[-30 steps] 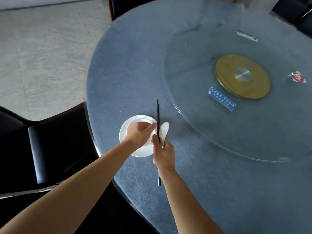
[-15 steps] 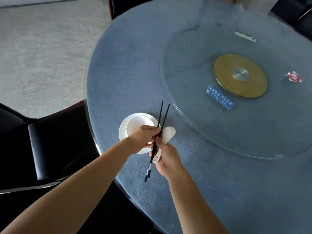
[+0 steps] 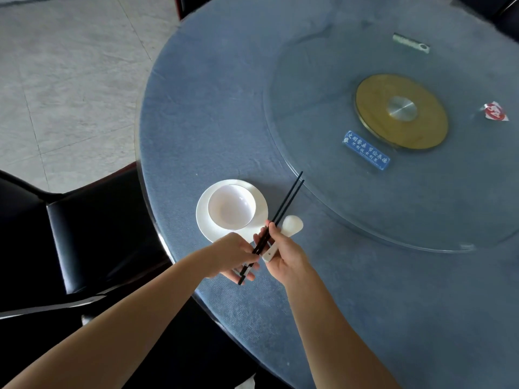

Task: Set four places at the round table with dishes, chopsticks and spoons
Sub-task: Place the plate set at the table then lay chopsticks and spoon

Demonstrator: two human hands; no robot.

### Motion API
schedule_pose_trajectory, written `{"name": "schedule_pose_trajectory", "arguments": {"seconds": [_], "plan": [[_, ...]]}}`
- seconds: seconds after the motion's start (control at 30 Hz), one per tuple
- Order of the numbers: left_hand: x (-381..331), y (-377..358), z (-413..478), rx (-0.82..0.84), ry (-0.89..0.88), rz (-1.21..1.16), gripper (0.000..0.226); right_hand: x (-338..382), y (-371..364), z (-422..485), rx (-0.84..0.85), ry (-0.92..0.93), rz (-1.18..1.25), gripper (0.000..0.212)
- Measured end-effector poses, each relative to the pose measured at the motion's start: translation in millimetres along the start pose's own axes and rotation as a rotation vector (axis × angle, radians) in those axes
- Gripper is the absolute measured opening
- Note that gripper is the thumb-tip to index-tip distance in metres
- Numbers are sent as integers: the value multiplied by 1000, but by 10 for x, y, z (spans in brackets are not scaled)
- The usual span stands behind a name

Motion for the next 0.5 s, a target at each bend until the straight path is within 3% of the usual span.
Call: {"name": "schedule_pose_trajectory", "arguments": {"seconds": [0.23,0.5], "plan": [[128,-69,-56,150,123,-187,21,153,-37,70,43,82,-17,14],[237,-49,-31,163,166,-301,24,182,-84,120,34,124,-91,11]]}}
Point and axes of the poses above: each hand's wrist, its own z-axis towards the middle knuckle, its own y-axis out of the back of the hand, x = y × z, the point moved 9 cm from there along z, towards the middle knuckle, and after that the axes turned 9 degrees about -x, right-handed, at the moved point
